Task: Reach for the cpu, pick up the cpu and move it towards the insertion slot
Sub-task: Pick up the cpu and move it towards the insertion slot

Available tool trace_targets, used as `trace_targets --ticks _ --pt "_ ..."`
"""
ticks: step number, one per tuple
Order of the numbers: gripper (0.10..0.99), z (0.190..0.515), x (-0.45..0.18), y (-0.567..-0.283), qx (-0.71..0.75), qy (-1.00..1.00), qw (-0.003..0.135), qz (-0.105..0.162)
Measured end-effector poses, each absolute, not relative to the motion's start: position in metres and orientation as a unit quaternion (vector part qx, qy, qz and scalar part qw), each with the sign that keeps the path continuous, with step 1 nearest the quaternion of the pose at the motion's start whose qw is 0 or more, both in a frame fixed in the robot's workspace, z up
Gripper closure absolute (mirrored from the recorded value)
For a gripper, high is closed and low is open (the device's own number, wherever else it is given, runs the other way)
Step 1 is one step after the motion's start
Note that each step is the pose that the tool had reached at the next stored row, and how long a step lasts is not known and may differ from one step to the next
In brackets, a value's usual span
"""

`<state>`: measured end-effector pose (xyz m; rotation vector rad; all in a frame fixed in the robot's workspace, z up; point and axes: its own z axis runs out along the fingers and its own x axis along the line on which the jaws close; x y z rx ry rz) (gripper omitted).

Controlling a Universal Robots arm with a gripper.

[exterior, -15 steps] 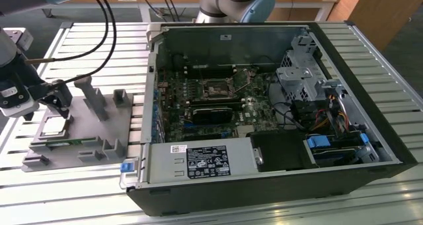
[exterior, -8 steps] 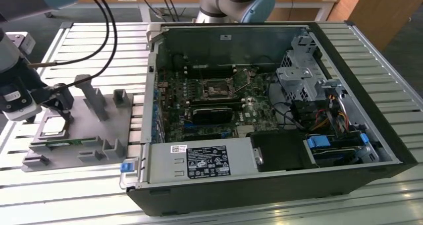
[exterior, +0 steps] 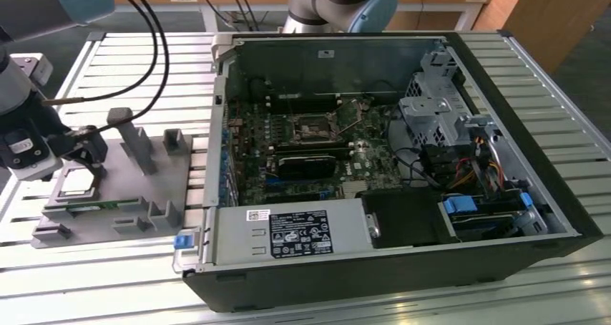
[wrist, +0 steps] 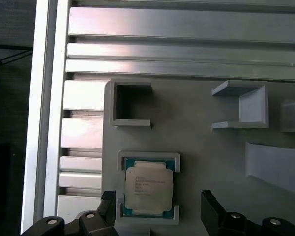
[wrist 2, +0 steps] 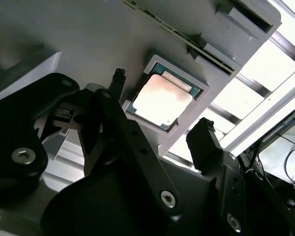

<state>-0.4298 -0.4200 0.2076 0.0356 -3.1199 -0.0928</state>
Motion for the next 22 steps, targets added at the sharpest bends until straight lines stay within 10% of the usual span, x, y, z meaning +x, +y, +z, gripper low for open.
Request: trace_targets --ticks 22 --pt "0.31 0.185 -0.437 -0.414 0.011 -0.999 0.01 -0.03"
